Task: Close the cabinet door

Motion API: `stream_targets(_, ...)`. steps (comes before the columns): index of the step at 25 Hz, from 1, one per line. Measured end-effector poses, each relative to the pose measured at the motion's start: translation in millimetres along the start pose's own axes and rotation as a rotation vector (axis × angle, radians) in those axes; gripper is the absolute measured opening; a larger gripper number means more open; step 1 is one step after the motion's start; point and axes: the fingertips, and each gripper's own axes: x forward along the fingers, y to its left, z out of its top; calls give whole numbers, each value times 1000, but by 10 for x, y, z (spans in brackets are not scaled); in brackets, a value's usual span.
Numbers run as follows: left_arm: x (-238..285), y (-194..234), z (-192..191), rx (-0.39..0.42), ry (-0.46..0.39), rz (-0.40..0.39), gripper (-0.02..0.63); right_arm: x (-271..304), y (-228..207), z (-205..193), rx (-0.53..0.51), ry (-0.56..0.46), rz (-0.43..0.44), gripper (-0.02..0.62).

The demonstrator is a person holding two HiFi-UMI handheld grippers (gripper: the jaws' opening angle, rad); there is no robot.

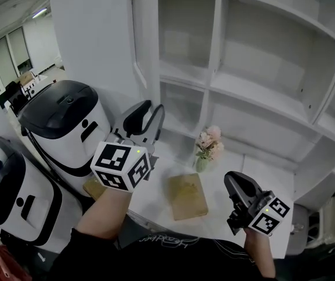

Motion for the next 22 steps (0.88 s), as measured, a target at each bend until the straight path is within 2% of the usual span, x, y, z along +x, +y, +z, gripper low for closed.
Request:
stream_targets(11,437,-281,-118,6,-14,-10,138,-382,-150,179,-69,-1,-39,51)
stream_targets(22,831,-434,-224,31,-15,-17,137,-573,-355,272,-83,-31,-94,51)
